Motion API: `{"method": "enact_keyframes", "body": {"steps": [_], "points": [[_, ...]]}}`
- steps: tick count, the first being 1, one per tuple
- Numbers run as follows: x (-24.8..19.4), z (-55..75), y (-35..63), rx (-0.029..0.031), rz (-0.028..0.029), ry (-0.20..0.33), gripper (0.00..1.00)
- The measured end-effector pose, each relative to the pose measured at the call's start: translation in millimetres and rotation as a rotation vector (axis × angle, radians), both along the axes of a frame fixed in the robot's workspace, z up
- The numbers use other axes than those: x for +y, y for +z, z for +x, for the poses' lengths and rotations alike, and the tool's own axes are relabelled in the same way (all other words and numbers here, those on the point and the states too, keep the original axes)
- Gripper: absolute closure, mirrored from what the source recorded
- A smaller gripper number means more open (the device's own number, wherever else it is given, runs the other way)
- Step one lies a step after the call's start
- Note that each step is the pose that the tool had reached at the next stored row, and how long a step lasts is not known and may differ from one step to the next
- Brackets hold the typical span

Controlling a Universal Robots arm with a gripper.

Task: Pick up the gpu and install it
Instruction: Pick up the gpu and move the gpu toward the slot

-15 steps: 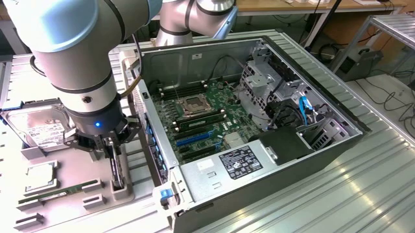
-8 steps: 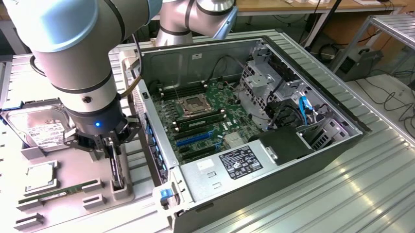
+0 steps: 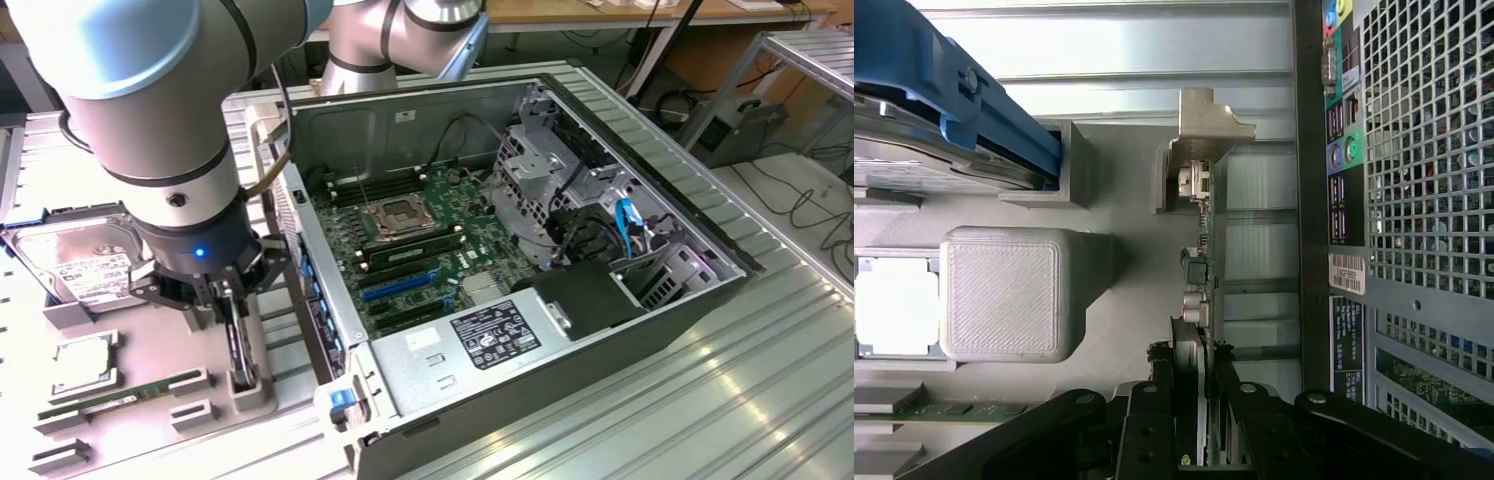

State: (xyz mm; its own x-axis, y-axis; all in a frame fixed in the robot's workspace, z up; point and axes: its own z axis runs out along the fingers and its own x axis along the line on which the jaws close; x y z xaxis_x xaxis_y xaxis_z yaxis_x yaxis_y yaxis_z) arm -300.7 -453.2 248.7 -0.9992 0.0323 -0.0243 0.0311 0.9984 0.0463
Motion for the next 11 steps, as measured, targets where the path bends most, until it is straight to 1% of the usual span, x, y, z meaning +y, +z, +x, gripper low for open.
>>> {"method": "enact_keyframes", "body": {"steps": [11], "points": [[0.0, 0.0, 6.6, 0.0, 0.0, 0.0, 0.74]]}}
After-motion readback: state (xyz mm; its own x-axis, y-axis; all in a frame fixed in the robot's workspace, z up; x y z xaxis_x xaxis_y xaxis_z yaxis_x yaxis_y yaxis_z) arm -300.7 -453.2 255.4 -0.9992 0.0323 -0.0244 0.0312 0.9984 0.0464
